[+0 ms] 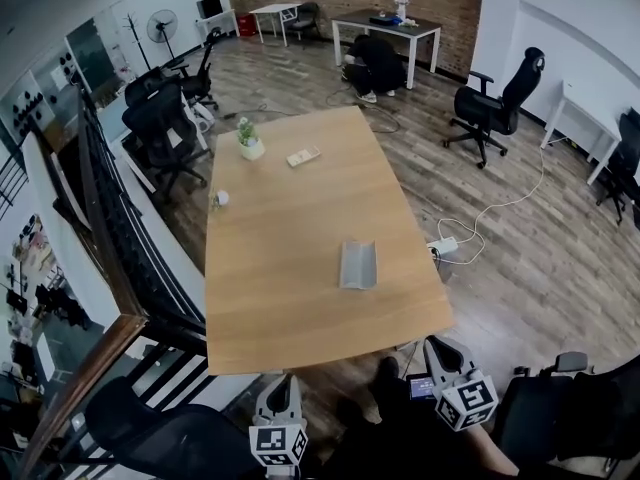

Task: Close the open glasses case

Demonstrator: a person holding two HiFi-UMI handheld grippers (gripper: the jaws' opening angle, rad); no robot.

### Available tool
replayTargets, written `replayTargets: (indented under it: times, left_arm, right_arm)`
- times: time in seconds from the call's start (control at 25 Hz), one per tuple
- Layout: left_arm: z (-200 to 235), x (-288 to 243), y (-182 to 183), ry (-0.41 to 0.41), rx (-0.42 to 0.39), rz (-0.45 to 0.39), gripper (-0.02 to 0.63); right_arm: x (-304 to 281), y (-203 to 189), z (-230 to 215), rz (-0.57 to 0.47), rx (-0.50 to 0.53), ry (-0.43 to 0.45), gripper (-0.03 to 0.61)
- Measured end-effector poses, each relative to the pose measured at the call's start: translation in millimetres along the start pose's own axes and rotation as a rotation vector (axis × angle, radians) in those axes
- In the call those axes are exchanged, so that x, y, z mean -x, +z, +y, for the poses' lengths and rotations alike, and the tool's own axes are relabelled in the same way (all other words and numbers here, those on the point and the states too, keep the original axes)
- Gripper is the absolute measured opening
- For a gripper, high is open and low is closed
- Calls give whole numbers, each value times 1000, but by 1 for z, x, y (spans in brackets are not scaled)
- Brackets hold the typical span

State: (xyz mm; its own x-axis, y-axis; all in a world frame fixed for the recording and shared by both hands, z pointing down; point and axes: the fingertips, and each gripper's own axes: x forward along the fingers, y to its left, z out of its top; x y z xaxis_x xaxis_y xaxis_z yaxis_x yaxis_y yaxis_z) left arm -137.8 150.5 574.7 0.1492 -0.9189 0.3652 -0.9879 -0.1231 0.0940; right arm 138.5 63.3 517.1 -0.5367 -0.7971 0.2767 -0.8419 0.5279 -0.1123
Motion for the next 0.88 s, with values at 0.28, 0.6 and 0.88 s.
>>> replayTargets:
  times: [0.28,0.6,0.88]
  left_arm:
    - [-3,-51,31,31,-19,45,-1]
    - [-4,-110,74,77,-67,41,0]
    - [27,-145,66,43,-2,89,0]
  right_arm:
    - [-58,15,-37,9,-60,44,18]
    - [-144,47,-75,-32,-61,145,18]
    - [-191,59,-88,-40,-83,81,17]
